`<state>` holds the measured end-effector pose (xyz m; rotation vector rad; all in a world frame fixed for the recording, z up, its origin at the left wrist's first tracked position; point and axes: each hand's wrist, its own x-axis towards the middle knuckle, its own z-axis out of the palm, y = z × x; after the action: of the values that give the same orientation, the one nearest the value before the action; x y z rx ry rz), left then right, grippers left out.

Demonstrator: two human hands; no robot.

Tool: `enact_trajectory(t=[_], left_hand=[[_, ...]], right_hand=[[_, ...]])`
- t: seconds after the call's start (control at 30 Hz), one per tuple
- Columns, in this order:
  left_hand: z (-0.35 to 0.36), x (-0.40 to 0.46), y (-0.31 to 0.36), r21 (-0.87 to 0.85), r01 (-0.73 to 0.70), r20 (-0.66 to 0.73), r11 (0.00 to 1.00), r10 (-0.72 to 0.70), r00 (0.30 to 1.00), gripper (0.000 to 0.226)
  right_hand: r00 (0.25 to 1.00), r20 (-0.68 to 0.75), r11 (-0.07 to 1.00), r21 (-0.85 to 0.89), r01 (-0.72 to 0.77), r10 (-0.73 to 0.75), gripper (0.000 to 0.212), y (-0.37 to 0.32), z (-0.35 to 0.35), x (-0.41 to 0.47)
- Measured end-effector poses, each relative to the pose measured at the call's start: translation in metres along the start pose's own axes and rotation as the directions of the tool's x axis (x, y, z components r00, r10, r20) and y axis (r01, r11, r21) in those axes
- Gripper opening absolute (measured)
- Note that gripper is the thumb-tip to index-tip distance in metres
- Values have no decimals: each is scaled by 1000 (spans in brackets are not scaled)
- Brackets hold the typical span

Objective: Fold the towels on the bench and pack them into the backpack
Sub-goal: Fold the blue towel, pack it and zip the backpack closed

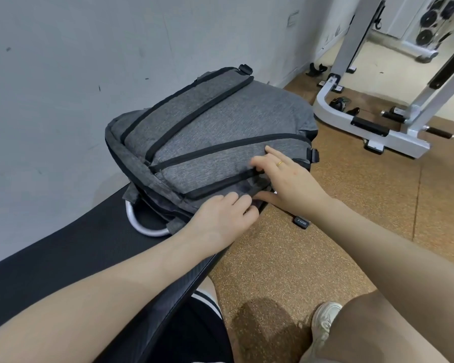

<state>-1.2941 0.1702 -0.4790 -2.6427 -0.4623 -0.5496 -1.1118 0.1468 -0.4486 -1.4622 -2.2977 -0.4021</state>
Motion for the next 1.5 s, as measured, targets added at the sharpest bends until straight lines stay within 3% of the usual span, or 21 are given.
enact_trajectory(t=[0.07, 0.13, 0.27, 0.33, 0.43, 0.5, 0.57, 0.73, 0.83, 1.1, 1.17, 1.3, 1.4, 1.5], left_hand=[[2, 0, 0, -25, 34, 81, 999, -32, 996, 19], [2, 1, 2, -25, 77, 147, 997, -72, 986, 28], [-4, 1, -2, -79, 108, 73, 991, -103, 992, 18], [-4, -5, -4, -150, 180, 79, 972, -169, 982, 27], [-18, -8, 0, -404, 453, 173, 795, -419, 891, 24], [-26, -5, 3, -452, 584, 279, 674, -515, 810, 14], [-33, -2, 6, -445, 591, 260, 673, -534, 804, 8], [-46, -9, 5, -306, 472, 111, 827, -461, 880, 13], [-53, -19, 5, -240, 467, 87, 851, -460, 884, 15], [-68, -99, -26, -268, 684, 182, 678, -662, 727, 4], [-65, -98, -29, -273, 708, 178, 652, -689, 703, 14], [-69, -84, -30, -363, 728, 193, 581, -718, 669, 15], [-72, -93, -31, -414, 701, 147, 581, -717, 681, 15], [-68, -107, -34, -421, 724, 177, 546, -734, 656, 18]], right_hand=[[996, -50, 998, 13, 69, -68, 24, -2, 5, 0], [994, -63, 995, 34, 91, -89, 13, 0, 11, -5], [999, -13, 997, 63, 54, -53, 21, 0, 16, -10], [999, 12, 996, 84, 29, -30, 23, 0, 17, -9], [999, 34, 993, 107, -43, 39, 28, -3, 20, -6], [996, 20, 990, 112, -90, 88, 28, -7, 22, -3], [996, 2, 991, 102, -90, 91, 27, -8, 21, -1], [997, -70, 998, 55, -24, 28, 25, -5, 15, -5], [995, -96, 999, 39, 1, 3, 19, -6, 18, -7], [989, 25, 988, 40, -148, 147, 18, -19, 3, -4], [995, 26, 996, -5, -93, 93, 23, -38, -1, 0], [987, 0, 980, -123, 157, -158, 41, -86, 1, 29], [990, 56, 985, -108, 132, -127, 44, -100, 11, 50], [989, 107, 984, -135, 118, -104, 31, -104, 17, 52]])
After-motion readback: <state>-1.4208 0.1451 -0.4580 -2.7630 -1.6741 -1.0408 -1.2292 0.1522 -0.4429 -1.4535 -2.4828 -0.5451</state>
